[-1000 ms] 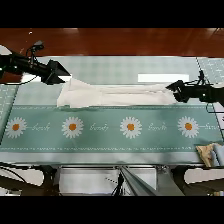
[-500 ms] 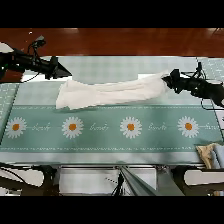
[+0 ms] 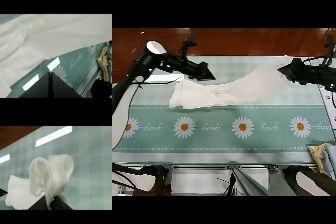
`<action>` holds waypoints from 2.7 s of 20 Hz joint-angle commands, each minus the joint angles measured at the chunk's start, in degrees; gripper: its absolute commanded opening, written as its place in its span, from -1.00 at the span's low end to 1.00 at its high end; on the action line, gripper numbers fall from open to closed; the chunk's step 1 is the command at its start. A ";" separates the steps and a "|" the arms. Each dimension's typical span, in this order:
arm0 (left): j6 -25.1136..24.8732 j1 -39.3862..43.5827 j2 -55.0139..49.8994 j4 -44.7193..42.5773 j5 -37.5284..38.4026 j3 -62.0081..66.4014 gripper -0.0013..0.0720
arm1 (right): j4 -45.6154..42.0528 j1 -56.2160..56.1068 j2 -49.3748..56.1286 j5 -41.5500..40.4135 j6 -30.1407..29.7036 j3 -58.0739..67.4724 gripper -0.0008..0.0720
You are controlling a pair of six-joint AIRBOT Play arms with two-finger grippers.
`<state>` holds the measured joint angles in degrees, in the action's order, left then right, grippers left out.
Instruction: Fold the shirts.
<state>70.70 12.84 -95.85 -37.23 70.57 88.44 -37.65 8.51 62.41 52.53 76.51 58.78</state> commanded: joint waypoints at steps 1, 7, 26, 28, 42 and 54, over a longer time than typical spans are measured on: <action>0.90 7.23 -0.13 -1.97 -4.68 -0.85 -0.89 | -10.01 -2.67 -8.96 1.25 9.57 0.07 -0.90; 1.16 16.39 -0.15 -1.68 -13.79 -7.65 -0.89 | -15.41 -2.62 -19.50 6.16 18.36 0.07 -0.90; -1.64 6.80 7.28 10.01 -22.21 -8.48 -0.90 | -14.73 -2.78 -19.06 4.79 15.85 0.07 -0.90; -2.14 -1.57 13.81 9.77 -20.35 -8.46 -0.89 | -14.21 -7.04 -14.97 1.16 14.05 0.07 -0.90; -2.12 -31.67 35.19 7.87 4.57 -8.55 -0.89 | -2.95 -48.33 19.30 -48.43 14.49 0.09 -0.90; -2.12 -29.57 34.99 -0.63 4.68 -13.79 -0.89 | -23.12 -34.29 10.34 -23.69 9.79 3.41 0.43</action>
<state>68.55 -16.03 -60.84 -34.39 75.33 75.26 -48.62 -34.28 77.95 12.14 87.29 62.06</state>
